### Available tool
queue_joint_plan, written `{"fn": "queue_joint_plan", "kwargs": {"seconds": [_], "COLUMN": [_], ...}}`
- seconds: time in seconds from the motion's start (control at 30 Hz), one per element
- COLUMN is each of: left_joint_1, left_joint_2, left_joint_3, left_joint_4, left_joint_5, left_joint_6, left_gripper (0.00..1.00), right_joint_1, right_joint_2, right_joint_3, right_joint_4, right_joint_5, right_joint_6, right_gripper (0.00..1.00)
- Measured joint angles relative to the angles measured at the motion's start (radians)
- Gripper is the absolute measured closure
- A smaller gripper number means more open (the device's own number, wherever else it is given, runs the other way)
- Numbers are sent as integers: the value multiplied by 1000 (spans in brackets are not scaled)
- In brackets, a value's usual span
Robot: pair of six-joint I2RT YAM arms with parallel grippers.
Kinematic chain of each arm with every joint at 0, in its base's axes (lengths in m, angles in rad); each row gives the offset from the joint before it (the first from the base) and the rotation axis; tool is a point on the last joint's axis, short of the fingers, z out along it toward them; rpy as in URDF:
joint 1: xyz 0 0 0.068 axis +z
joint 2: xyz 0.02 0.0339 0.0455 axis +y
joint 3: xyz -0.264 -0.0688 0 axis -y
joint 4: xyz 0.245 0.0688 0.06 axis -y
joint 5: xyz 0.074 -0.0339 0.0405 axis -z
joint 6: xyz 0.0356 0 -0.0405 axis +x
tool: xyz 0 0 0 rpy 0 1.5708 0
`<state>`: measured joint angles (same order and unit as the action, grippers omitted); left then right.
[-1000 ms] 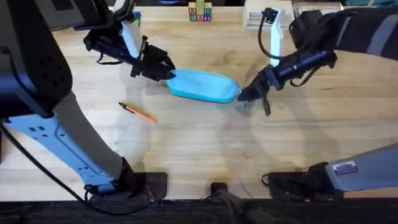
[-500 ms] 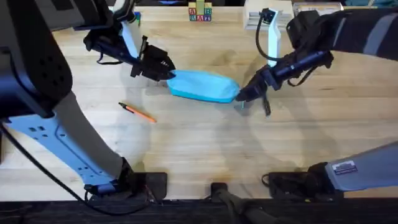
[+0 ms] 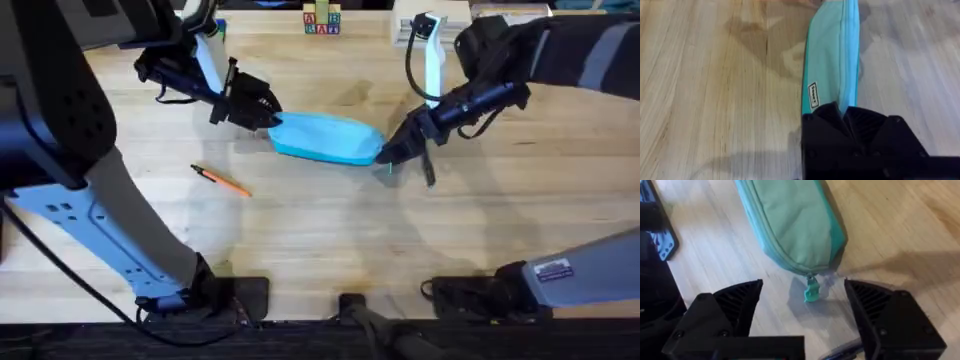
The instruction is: Unzip the bag, pick up the pens from the table one at a time and place them inside, then zip the bag closed.
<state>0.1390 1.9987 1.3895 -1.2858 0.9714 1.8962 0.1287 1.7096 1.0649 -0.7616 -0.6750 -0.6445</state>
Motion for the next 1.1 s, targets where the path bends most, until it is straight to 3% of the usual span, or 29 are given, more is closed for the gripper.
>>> {"fn": "queue_joint_plan", "kwargs": {"seconds": [0.9, 1.1], "left_joint_1": [0, 0], "left_joint_2": [0, 0], "left_joint_3": [0, 0], "left_joint_4": [0, 0], "left_joint_5": [0, 0], "left_joint_6": [0, 0], "left_gripper": [958, 958], "right_joint_1": [-1, -1], "right_joint_2": [55, 56], "right_joint_3": [5, 5], "right_joint_4": [15, 14], "right_joint_5": [-6, -6], "right_joint_6": [-3, -3], "right_gripper": [16, 73]}}
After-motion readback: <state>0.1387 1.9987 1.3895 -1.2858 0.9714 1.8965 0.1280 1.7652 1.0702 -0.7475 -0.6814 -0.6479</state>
